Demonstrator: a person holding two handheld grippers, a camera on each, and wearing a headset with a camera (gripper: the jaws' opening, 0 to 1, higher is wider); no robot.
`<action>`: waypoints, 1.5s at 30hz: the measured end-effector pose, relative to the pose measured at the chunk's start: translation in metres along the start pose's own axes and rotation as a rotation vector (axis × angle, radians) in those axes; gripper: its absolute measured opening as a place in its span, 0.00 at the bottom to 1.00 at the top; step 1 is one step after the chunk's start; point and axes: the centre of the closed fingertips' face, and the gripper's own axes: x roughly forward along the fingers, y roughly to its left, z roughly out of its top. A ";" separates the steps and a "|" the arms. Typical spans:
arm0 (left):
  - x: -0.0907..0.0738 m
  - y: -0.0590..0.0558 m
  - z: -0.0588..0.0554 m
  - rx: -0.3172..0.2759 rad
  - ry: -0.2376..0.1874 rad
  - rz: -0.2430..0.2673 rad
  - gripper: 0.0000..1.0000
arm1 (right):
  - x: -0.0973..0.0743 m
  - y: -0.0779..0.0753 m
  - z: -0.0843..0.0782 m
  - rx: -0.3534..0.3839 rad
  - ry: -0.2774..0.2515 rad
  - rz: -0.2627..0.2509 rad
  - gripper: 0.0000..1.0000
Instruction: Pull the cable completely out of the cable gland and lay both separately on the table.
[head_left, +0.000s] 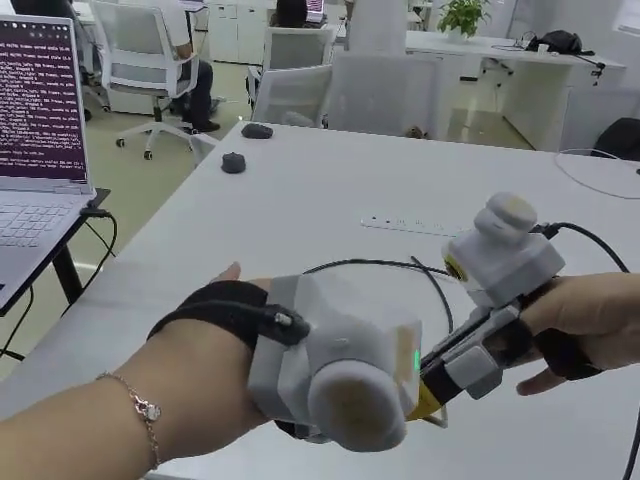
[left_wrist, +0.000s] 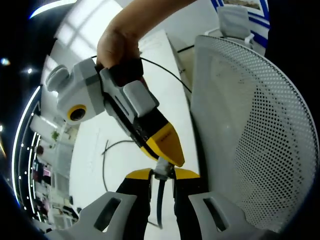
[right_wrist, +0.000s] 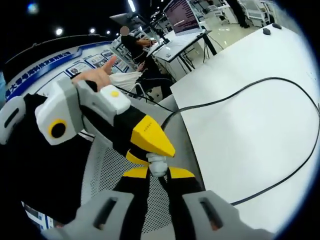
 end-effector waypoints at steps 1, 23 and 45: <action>0.000 0.001 -0.002 -0.036 0.009 -0.006 0.16 | 0.000 -0.002 0.001 -0.022 0.000 -0.027 0.11; 0.018 0.009 -0.014 -0.585 -0.005 -0.264 0.15 | -0.006 -0.033 0.006 -0.718 0.231 -0.599 0.08; 0.008 0.009 -0.004 -0.323 -0.011 -0.126 0.16 | -0.024 -0.015 0.012 -0.377 -0.024 -0.303 0.24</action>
